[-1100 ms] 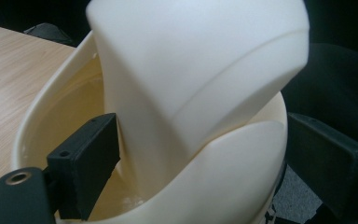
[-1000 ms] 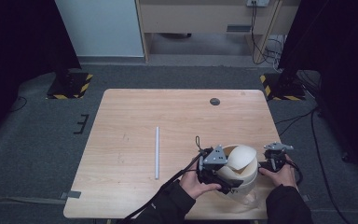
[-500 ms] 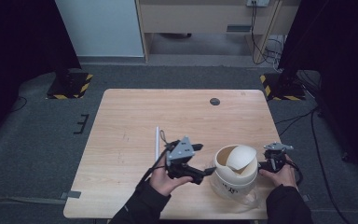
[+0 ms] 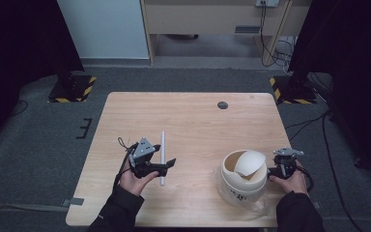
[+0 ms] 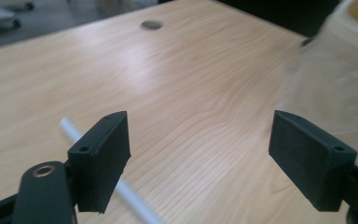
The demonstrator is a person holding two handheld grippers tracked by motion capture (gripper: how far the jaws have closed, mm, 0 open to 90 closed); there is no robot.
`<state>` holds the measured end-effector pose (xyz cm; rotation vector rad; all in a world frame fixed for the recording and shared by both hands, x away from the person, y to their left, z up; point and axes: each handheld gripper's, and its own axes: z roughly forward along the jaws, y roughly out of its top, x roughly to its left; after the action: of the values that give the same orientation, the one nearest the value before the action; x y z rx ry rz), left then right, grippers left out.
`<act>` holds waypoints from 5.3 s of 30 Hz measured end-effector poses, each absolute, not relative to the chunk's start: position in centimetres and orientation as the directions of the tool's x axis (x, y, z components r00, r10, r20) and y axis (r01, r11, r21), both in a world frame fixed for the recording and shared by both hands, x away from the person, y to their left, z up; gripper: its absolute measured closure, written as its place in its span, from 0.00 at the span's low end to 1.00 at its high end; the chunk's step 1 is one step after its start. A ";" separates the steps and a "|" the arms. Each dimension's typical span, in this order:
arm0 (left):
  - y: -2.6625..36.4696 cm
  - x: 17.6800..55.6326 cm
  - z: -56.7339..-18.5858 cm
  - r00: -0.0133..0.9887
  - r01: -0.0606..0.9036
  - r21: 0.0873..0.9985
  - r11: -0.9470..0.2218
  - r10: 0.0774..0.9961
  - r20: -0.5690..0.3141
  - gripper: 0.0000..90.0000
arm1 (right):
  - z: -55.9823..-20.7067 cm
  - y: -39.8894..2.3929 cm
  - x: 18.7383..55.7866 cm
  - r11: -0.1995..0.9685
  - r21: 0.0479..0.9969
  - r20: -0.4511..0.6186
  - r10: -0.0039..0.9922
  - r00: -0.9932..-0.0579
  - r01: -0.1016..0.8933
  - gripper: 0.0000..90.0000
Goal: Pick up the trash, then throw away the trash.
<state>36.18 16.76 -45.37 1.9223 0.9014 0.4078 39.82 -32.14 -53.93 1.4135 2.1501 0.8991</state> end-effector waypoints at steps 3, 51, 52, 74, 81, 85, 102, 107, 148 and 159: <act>17.4 36.9 -47.3 0.632 0.468 0.840 -0.273 0.768 -0.102 0.27 | -53.9 -32.1 39.8 0.277 0.708 0.009 0.917 -0.400 0.650 0.01; 18.3 37.8 -50.3 0.545 0.601 0.748 -0.282 0.829 -0.126 0.88 | -53.0 -32.8 39.8 0.249 0.738 0.012 0.924 -0.381 0.627 0.26; 18.4 37.6 -49.9 0.544 0.596 0.756 -0.270 0.828 -0.134 0.88 | -52.7 -32.8 39.8 0.238 0.748 0.014 0.928 -0.372 0.620 0.26; 17.4 33.9 -41.5 0.650 0.300 0.943 -0.145 0.754 -0.091 0.88 | -44.7 -33.1 38.9 0.040 0.940 0.074 0.946 -0.315 0.340 0.28; 16.6 33.1 -39.8 0.677 0.241 0.964 -0.111 0.731 -0.085 0.88 | -41.6 -32.2 38.3 -0.002 0.964 0.102 0.926 -0.364 0.267 0.27; 16.3 32.6 -39.2 0.692 0.222 0.969 -0.104 0.717 -0.082 0.88 | -39.8 -31.4 37.8 -0.012 0.974 0.103 0.913 -0.395 0.227 0.26; 14.8 31.5 -37.6 0.718 0.128 0.988 -0.085 0.695 -0.034 0.88 | -35.1 -29.0 35.9 -0.053 0.988 0.121 0.849 -0.514 0.146 0.22; 14.2 31.4 -37.4 0.726 0.115 0.990 -0.085 0.688 -0.025 0.88 | -33.7 -27.7 35.1 -0.066 0.990 0.126 0.815 -0.566 0.126 0.22; 4.9 30.0 -37.2 0.861 0.032 0.992 -0.123 0.508 0.035 0.88 | -32.9 -23.7 33.3 -0.238 0.932 0.362 0.535 -0.763 0.275 0.80; 9.7 30.6 -38.9 0.817 0.141 0.976 -0.166 0.576 -0.020 0.74 | -32.7 -24.0 32.9 -0.252 0.938 0.340 0.536 -0.773 0.238 0.89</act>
<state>30.63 9.68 -38.91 1.7200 0.5605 0.4213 32.93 -24.04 -32.66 0.9475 1.7788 2.1337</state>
